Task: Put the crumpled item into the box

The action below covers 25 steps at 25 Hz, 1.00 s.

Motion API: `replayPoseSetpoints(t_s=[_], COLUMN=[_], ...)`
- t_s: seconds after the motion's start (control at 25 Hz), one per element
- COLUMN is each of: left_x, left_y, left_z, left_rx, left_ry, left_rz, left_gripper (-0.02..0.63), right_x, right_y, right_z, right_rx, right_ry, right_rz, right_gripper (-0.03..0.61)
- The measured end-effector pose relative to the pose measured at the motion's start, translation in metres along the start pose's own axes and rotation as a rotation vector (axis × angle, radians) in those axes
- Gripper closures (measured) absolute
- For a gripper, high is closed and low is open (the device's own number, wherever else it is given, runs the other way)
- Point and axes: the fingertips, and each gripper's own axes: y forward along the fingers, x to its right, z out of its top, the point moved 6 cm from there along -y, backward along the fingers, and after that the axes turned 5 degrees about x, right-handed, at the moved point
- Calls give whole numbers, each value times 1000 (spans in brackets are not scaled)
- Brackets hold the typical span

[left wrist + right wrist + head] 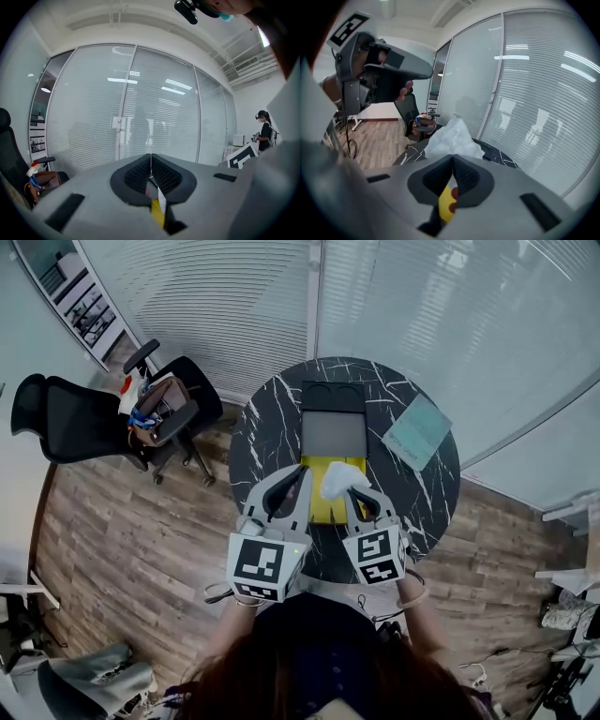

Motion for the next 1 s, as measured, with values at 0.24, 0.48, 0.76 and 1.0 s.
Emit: replayPoseSetpoints(t_s=[0.24,0.48,0.76,1.0], left_x=[-13,-25,-36,-38], left_y=[10,17,26,34], left_z=[2,3,2,1], left_rx=[-3,-4,-11,-16], left_ry=[2,11,1,13], left_rz=[-4,-2,6,-12], left_gripper=[584,584,584,584], right_x=[-4,-9,-12,-18], right_y=[27,49,73,92], right_z=[-12,-29,-49,-74], right_rx=[-62,-121,-181,-250], right_ry=[-54,-105,-151,-200], right_rz=[50,96,137,184], right_gripper=[554,554,554,554])
